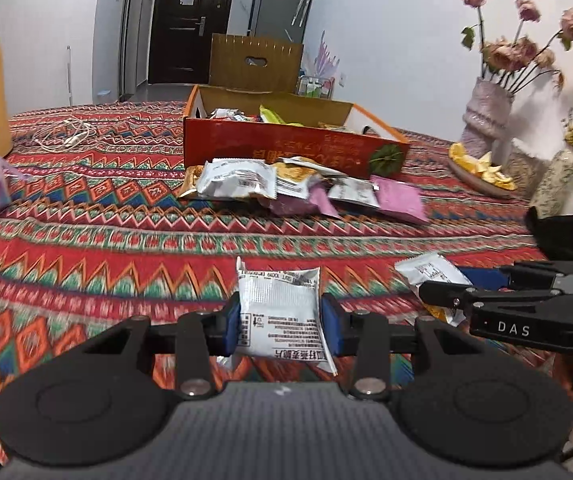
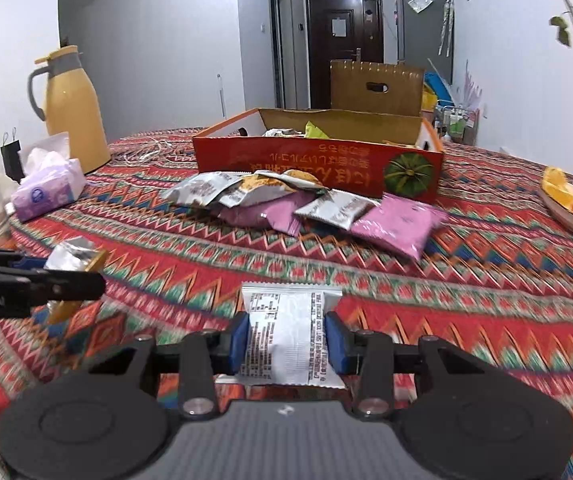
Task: Organize snacks
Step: 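Grasp a white sachet with the left tool while the right tool grasps another white sachet, then carry both white sachets over the orange box and open both tools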
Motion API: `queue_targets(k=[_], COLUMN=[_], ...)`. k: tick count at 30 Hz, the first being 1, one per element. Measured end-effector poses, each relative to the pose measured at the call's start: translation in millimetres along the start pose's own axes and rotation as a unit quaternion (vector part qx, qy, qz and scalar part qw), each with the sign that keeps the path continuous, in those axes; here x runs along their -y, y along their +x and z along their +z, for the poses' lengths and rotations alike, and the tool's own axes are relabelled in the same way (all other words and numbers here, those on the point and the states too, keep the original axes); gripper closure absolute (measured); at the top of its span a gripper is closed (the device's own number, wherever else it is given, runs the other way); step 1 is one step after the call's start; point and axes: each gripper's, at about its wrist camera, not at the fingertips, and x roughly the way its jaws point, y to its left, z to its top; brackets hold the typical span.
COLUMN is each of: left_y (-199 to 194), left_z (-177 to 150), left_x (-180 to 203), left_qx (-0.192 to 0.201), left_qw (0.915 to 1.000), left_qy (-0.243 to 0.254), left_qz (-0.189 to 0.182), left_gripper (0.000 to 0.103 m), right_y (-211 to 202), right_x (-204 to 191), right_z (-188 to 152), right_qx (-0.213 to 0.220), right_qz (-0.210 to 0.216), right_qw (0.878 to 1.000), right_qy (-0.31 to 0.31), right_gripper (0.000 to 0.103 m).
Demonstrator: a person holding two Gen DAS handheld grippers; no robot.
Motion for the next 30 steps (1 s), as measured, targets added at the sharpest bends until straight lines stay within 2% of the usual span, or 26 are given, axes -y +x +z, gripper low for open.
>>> queue_targets(k=[9,14,19,24,30], left_y=[-49,-61,-60,-48,-23], left_z=[-21,-24,-21,-5,50], left_x=[32,45,50,46,36], left_qx=[0.026,0.031,0.032,0.032,0.054], left_qw=[0.9996,0.9993,0.9991,0.9992,0.998], left_qy=[0.015,0.02,0.025,0.021,0.028], left_qz=[-0.003,-0.009,-0.01,-0.012,-0.016], left_gripper=[0.062,0.062,0.062,0.062,0.062], right_y=[-72,-92,-95,-86,-69], right_x=[-6,-3,2,11,30], right_z=[-28,-34,-34,-26,14], right_qx=[0.033,0.049,0.058,0.058,0.068], right_qz=[-0.005,-0.007,-0.007,-0.004,0.019], right_qw=[0.999,0.999,0.998,0.998,0.997], right_qy=[0.0,0.005,0.011,0.014,0.006], right_gripper=[0.063,0.063,0.063,0.063,0.063])
